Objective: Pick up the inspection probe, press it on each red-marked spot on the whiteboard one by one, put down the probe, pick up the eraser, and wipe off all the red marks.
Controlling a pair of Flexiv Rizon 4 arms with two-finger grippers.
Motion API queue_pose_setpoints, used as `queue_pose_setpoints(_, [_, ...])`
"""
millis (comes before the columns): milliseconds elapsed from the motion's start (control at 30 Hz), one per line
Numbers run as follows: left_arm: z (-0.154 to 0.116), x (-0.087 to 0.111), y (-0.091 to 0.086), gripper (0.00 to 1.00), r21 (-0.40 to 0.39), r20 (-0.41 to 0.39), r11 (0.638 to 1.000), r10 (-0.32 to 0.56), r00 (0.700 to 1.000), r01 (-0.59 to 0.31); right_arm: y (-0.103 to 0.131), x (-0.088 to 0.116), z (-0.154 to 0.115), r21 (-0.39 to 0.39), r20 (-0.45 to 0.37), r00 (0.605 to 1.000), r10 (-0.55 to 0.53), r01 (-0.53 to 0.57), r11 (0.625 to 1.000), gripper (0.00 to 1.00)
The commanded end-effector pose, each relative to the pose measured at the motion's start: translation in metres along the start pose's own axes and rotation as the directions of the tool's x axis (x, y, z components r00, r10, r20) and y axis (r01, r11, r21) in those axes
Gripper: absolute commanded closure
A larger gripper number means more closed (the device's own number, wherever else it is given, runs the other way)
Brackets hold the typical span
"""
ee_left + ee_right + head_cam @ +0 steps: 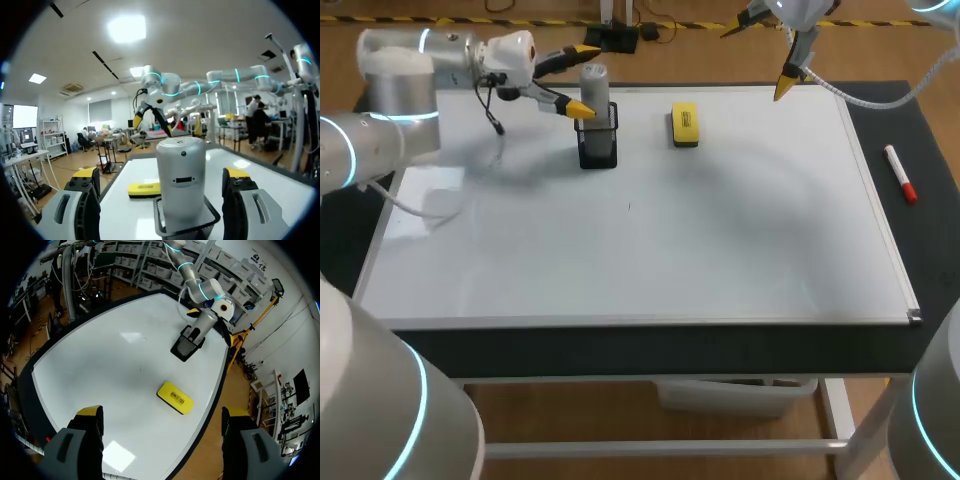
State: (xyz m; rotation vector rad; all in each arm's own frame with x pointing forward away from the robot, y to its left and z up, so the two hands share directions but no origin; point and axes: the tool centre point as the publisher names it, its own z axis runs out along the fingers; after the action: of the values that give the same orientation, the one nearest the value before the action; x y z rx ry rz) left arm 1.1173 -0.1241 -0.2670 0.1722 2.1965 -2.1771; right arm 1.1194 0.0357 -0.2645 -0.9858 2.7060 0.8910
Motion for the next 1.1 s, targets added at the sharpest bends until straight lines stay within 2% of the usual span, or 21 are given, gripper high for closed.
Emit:
queue_pose_setpoints(33, [-0.005,0.018,-0.023,0.0,-0.227,0.09,0.974,0.041,0.995,-0.019,0.0,0.0,-0.001,0.004,-0.005,1.0,-0.002,0.002,1.0,0.0])
queue_pose_setpoints(267, [-0.011,0.022,-0.026,0.0,-0.367,0.104,0.929,0.088,0.991,-0.044,0.0,0.0,-0.001,0.004,-0.005,1.0,-0.002,0.002,1.0,0.0])
queue_pose_setpoints(533, [-0.018,0.026,-0.033,0.0,-0.473,0.119,0.878,0.146,0.982,-0.073,0.0,0.0,-0.001,0.004,-0.005,1.0,-0.002,0.002,1.0,0.0])
queue_pose_setpoints(733, [-0.025,0.03,-0.041,0.0,-0.572,0.124,0.814,0.208,0.97,-0.102,0.0,0.0,-0.001,0.004,-0.005,1.0,-0.002,0.002,1.0,0.0])
queue_pose_setpoints(900, [-0.032,0.035,-0.047,0.0,-0.617,0.134,0.779,0.244,0.96,-0.111,0.0,0.0,-0.001,0.004,-0.005,1.0,-0.002,0.002,1.0,0.0])
queue_pose_setpoints(1100, [-0.038,0.042,-0.052,0.0,-0.694,0.137,0.707,0.315,0.939,-0.136,0.0,0.0,-0.001,0.004,-0.005,1.0,-0.002,0.002,1.0,0.0])
